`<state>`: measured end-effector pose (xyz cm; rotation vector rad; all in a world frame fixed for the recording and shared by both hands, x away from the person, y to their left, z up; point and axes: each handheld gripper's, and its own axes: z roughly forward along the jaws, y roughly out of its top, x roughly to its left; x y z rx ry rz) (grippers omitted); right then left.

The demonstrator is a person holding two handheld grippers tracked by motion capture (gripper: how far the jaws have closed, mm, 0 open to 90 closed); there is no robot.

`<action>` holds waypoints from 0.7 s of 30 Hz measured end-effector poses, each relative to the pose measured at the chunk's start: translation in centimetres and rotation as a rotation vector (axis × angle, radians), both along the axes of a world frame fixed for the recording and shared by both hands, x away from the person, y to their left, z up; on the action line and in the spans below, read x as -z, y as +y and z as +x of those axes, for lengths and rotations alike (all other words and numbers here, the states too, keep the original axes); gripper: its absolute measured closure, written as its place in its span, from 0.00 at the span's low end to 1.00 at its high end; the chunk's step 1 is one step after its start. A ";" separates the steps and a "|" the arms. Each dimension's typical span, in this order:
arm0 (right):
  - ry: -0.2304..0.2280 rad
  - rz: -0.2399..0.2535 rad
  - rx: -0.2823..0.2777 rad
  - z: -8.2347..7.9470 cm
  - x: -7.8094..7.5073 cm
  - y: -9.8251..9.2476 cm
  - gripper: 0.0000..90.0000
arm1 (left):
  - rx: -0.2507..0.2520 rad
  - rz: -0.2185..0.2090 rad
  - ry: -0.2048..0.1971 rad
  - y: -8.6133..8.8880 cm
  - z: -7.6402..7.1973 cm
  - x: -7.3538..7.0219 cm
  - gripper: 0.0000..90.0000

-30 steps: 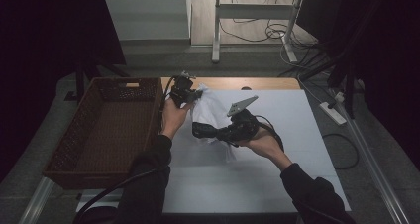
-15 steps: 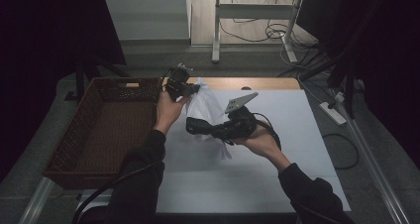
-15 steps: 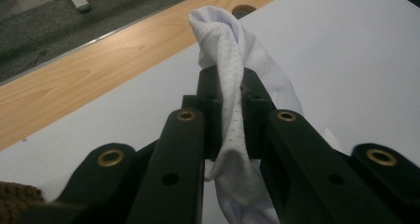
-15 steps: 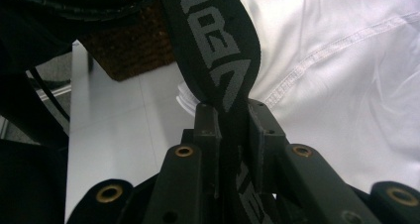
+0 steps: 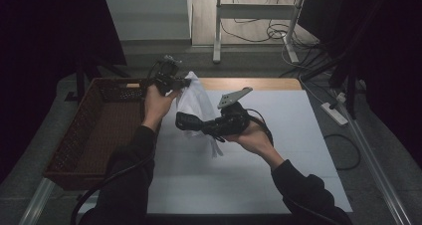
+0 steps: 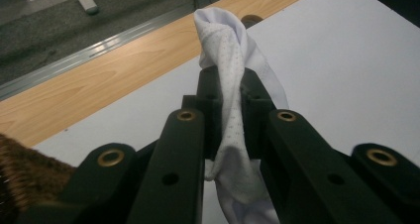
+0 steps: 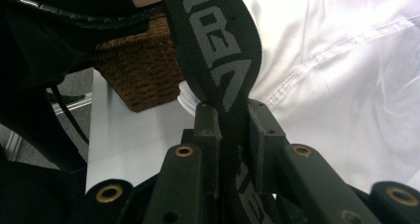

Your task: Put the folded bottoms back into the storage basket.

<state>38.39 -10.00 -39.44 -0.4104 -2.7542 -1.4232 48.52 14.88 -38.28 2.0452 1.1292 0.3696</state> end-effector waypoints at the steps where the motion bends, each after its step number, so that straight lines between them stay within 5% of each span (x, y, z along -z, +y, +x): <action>1: 0.002 0.002 -0.001 0.0 0.0 0.2 0.86 | -0.002 0.003 -0.002 0.3 -0.1 -0.1 0.92; 21: -0.014 0.052 -0.068 0.1 -1.0 5.9 0.86 | -0.044 0.012 -0.064 6.3 -1.4 -2.5 0.92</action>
